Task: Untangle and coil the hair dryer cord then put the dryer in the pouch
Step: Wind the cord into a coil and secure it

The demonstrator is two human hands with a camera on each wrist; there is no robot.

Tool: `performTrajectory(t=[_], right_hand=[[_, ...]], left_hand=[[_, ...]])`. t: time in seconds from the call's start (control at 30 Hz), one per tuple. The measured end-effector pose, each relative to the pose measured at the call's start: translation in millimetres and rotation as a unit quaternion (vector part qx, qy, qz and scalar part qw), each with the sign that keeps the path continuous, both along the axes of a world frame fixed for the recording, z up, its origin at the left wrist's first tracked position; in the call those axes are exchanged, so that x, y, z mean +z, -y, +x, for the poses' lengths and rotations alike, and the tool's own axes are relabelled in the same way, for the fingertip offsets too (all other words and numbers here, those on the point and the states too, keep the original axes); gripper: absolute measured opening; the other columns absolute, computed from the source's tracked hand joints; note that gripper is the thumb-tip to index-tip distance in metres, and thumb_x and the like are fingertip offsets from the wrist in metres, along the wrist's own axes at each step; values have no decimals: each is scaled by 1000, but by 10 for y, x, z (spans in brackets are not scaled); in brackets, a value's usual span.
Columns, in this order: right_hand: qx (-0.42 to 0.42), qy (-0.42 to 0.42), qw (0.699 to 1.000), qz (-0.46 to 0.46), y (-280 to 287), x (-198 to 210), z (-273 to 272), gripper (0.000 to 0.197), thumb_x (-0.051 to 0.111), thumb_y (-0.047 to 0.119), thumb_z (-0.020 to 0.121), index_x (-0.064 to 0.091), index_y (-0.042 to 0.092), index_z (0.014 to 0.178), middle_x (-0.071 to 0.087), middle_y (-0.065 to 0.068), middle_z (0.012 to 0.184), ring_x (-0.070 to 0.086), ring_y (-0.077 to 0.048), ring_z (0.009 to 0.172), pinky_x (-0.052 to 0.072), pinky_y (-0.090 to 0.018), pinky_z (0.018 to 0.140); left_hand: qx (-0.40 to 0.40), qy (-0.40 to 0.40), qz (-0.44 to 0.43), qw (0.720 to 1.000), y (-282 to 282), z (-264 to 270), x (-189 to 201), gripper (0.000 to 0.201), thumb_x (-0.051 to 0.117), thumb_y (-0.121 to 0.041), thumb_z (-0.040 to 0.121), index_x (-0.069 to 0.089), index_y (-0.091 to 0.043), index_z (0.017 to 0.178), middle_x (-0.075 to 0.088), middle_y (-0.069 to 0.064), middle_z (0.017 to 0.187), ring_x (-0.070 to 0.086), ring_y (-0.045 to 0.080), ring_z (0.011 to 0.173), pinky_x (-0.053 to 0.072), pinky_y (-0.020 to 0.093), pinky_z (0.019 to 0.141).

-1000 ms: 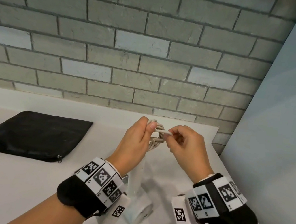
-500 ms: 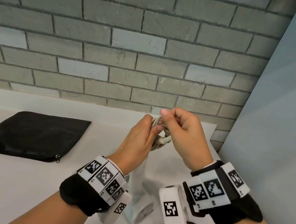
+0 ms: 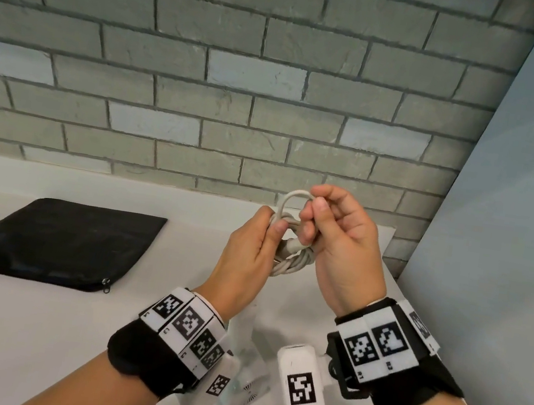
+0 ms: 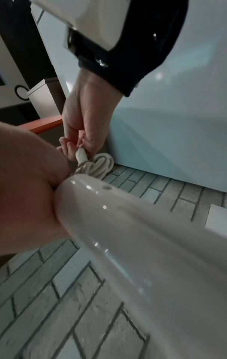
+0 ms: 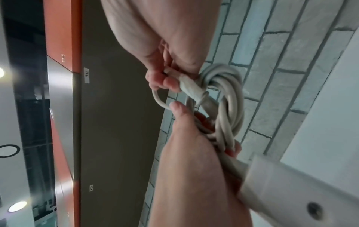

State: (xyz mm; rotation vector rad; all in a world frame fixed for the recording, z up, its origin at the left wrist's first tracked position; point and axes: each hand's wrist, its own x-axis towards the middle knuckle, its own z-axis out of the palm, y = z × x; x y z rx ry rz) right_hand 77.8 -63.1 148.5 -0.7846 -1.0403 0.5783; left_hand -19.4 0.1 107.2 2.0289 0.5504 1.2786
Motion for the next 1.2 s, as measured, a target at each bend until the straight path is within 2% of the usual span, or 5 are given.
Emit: performTrajectory(t=[0.2, 0.43, 0.73, 0.97, 1.2], right_hand=[[65, -26, 998, 9, 9, 66, -23, 27, 41, 3, 91, 49, 16, 113, 55, -1, 69, 47, -5, 58, 43, -15, 57], [-59, 224, 970, -72, 133, 243, 83, 26, 46, 3, 91, 58, 20, 107, 58, 0, 69, 45, -1, 52, 39, -13, 52], [-286, 561, 753, -190, 255, -237, 702, 28, 42, 33, 91, 61, 13, 88, 60, 3, 79, 43, -21, 79, 27, -27, 65], [-139, 185, 966, -114, 49, -274, 443, 21, 36, 14, 96, 51, 4, 86, 61, -8, 74, 50, -12, 53, 43, -22, 50], [-35, -49, 993, -100, -61, -312, 286, 22, 35, 19, 96, 52, 11, 84, 62, 5, 61, 50, -11, 53, 43, -21, 51]], left_hand=[[-15, -18, -13, 1000, -13, 15, 21, 25, 33, -31, 97, 44, -17, 79, 56, -4, 68, 53, 5, 62, 43, 21, 57], [-27, 6, -65, 997, -135, -46, -1, 29, 38, -35, 95, 39, -16, 74, 39, -8, 63, 38, 9, 59, 34, 24, 57], [-152, 9, -152, 977, -136, -176, 9, 26, 51, -39, 86, 48, -27, 63, 37, -6, 55, 37, 13, 53, 36, 27, 52], [-192, -29, -145, 970, -56, -106, 42, 45, 44, -45, 88, 50, -1, 79, 43, -13, 52, 40, 8, 50, 38, 17, 51], [-141, -51, -125, 981, -22, -103, 93, 40, 37, -33, 95, 45, 5, 89, 42, 1, 64, 39, 0, 46, 34, 8, 41]])
